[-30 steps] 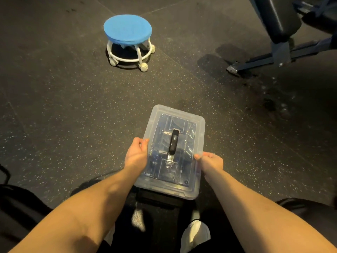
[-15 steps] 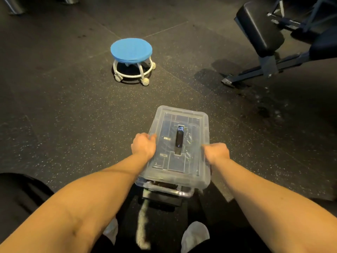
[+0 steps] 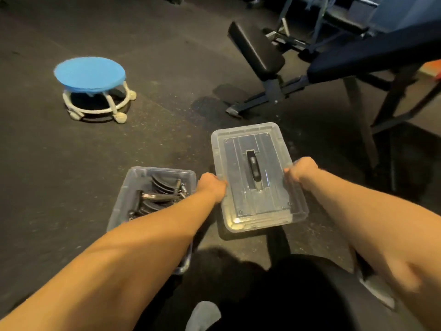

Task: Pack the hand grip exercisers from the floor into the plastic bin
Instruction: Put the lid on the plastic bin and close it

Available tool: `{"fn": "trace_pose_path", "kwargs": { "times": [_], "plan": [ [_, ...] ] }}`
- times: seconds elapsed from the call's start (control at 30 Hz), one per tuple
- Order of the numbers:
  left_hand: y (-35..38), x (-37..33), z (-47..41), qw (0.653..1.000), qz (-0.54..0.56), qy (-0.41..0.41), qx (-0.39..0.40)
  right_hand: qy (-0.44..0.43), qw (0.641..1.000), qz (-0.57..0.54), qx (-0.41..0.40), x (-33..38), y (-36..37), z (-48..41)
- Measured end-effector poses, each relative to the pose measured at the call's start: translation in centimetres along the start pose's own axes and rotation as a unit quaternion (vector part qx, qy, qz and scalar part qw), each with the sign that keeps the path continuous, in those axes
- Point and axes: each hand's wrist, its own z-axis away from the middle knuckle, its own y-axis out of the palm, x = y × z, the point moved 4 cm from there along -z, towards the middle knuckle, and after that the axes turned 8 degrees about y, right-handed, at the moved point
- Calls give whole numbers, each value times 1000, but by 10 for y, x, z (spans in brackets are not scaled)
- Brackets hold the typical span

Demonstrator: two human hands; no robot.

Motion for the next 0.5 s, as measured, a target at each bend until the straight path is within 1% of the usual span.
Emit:
{"fn": "trace_pose_path", "kwargs": {
  "times": [0.1, 0.23, 0.4, 0.5],
  "plan": [
    [44, 21, -11, 998, -52, -14, 27, 44, 998, -10, 34, -59, 35, -31],
    [96, 60, -22, 989, -123, -46, 69, 106, 993, -53, 20, -126, 91, -55],
    [131, 115, -27, 978, -145, -91, 116, 154, 984, -84, 20, -178, 155, -63],
    [137, 144, -24, 973, -110, -146, 138, 194, 976, -92, 44, -198, 187, -64]
  ]
}}
